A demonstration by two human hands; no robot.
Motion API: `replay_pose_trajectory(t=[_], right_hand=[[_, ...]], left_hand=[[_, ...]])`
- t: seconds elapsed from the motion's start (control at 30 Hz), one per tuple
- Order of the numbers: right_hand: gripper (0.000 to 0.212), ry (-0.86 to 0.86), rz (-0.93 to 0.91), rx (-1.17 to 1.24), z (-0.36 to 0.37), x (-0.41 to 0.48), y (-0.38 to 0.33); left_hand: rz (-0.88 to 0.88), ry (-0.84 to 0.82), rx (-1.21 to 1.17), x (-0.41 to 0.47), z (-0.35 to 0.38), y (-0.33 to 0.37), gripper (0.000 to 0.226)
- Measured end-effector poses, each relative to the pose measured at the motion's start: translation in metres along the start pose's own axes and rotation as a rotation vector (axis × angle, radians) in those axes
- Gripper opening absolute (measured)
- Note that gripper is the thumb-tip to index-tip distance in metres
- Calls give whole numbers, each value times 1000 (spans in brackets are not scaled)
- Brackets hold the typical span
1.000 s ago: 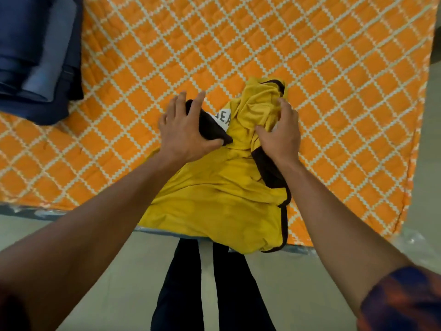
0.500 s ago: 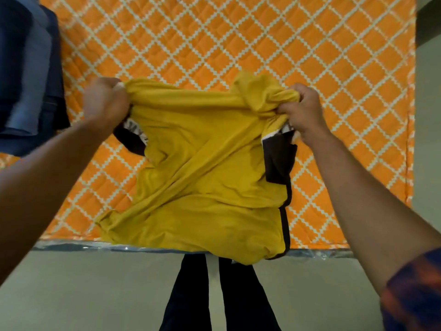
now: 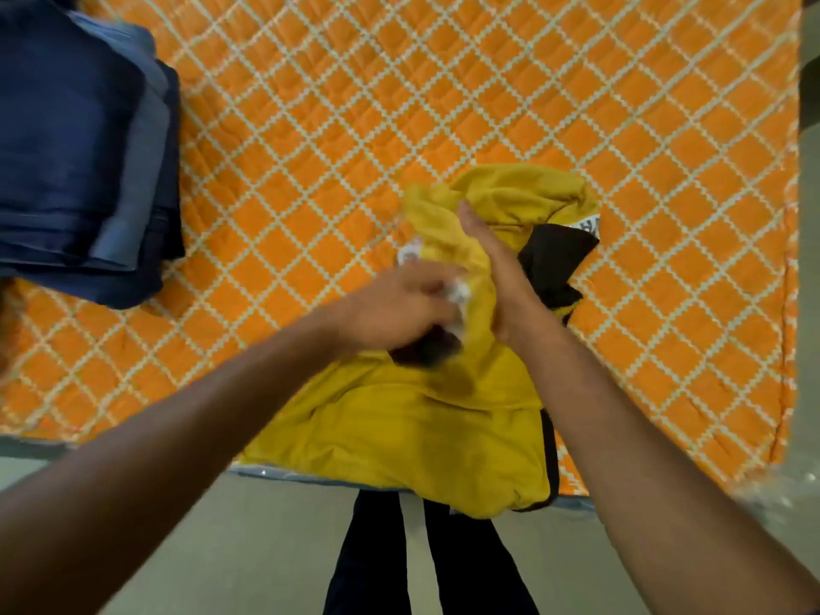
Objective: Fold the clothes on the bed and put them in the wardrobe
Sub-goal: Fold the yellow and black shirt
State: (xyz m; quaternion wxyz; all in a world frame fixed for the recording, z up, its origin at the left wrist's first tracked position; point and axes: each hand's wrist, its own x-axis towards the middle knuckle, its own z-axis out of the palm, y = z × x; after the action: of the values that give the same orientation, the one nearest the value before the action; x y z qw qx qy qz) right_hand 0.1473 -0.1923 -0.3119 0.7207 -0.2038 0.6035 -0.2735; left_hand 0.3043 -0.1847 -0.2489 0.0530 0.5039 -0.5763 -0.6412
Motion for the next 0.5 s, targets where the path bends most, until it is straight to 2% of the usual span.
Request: replay_pose_trajectory(t=[0.03, 0.1, 0.17, 0.2, 0.23, 0.3, 0.33, 0.4, 0.47, 0.5], right_hand=[[40, -85, 92, 62, 1, -5, 3], [7, -38, 85, -50, -10, -7, 8], [22, 106, -21, -147, -28, -11, 8], [26, 136, -50, -108, -36, -13, 6], [27, 129, -68, -81, -46, -15, 6], [30, 13, -84, -172, -64, -23, 5], [30, -59, -81, -244, -72, -29, 5], [22, -213, -56, -353, -85, -40, 4], [25, -319, -5, -392, -96, -51, -2], [26, -355, -1, -383, -105, -57, -3]], left_hand=[[30, -89, -22, -1, 15, 5, 14], [24, 3, -94, 7, 17, -3, 10], [26, 237, -96, 16, -2, -14, 25], [54, 289, -5, 21, -13, -20, 40], [88, 269, 115, 28, -21, -24, 57], [171, 53, 415, 42, -21, -23, 86], [215, -46, 590, 51, -15, -19, 94], [370, -138, 834, 69, 3, -10, 90], [493, -199, 858, 84, 21, -1, 79], [484, -252, 853, 90, 31, 7, 78]])
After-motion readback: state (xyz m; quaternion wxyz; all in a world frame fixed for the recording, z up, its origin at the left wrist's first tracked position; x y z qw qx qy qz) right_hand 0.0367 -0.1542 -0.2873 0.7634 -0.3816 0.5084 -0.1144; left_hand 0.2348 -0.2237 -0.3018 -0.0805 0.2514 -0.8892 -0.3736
